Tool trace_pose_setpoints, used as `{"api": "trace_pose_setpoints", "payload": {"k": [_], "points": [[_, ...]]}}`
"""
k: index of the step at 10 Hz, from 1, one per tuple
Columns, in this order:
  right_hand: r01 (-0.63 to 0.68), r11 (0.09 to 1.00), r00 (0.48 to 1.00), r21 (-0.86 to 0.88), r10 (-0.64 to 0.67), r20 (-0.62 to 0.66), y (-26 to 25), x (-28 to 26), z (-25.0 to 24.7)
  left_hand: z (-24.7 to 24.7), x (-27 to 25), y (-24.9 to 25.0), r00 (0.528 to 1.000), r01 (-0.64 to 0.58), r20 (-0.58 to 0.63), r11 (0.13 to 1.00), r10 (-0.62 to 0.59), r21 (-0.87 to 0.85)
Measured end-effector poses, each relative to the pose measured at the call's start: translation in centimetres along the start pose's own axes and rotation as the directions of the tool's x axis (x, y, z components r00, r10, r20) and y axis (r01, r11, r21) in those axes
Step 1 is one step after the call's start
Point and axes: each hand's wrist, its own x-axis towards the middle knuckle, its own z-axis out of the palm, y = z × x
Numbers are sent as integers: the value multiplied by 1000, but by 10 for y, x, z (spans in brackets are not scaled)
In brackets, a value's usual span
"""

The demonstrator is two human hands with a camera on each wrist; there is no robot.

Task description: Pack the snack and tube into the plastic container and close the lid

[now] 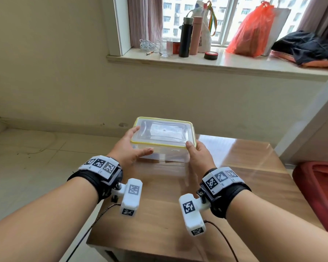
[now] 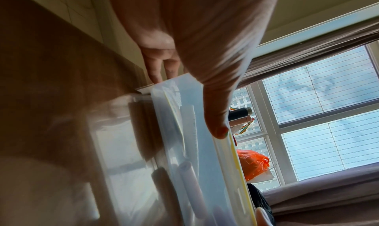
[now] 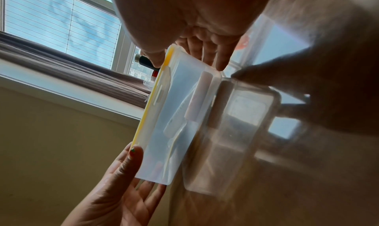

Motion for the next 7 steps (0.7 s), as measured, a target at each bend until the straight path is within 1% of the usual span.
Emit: {"api": "trace_pose_setpoints", "payload": {"k": [2,3,5,6,7], "points": [[13,1000,1000,26,-12,-18,5,8,5,3,6,-3,1000,-11,-26,1000,11,-5],[16,1000,1000,16,-16,-21,6,8,5,5,5,-2,999,-16,-37,1000,17,22],[28,999,1000,45,-28,-10,5,5,2,6,5,-3,999,-19,-27,1000,20,14],[-6,1000,1000,27,6,9,8,5,2,5,3,-3,1000,-19,-22,999,20,31],[-54,998,998,23,54,-9,8,9,-4,2,4,-1,996,-50,-72,999,50,3]]}}
